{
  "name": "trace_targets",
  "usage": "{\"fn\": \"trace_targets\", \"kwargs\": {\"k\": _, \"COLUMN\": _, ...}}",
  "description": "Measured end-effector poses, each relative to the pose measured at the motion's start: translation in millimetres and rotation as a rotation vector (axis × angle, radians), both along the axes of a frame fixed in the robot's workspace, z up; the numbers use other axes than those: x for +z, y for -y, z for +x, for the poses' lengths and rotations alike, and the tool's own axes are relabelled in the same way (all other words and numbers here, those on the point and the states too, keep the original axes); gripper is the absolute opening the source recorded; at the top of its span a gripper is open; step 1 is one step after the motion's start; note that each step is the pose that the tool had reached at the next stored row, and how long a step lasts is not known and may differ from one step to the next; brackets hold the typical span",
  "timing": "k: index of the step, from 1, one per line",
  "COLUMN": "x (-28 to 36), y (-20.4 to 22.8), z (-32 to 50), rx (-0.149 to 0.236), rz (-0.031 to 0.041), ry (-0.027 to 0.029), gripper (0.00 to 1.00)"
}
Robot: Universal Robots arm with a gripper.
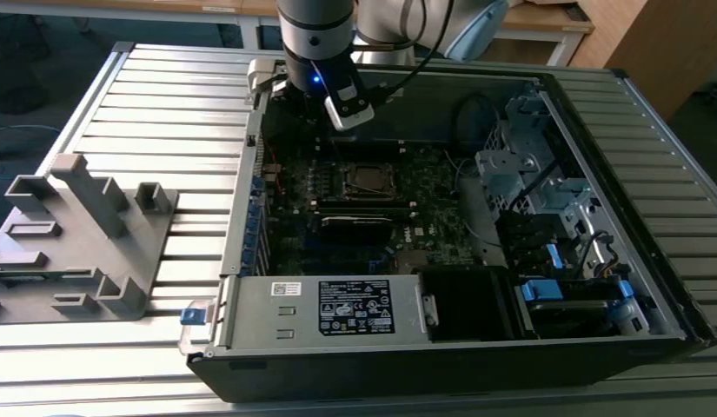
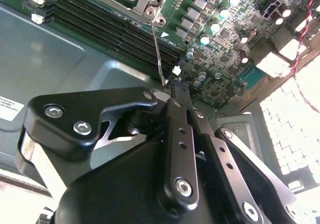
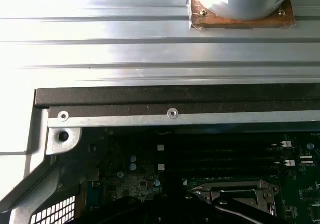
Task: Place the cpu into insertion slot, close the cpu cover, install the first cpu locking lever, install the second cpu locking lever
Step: 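Install the first cpu locking lever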
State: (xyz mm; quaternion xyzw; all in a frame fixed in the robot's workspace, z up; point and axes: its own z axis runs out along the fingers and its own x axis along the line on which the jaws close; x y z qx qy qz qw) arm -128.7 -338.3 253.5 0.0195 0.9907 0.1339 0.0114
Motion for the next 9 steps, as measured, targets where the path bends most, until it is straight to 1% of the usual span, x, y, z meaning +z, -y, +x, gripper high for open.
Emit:
{"fn": "trace_targets", "kwargs": {"k": 3, "x": -0.1, "y": 0.1, "z": 1.6, "rx": 0.0, "rz": 0.0, "ry": 0.0, "gripper": 0.1}}
{"fn": "trace_targets", "kwargs": {"k": 9, "x": -0.2, "y": 0.0, "z": 14.7, "rx": 0.0, "rz": 0.0, "ry": -0.0008, "gripper": 0.1}}
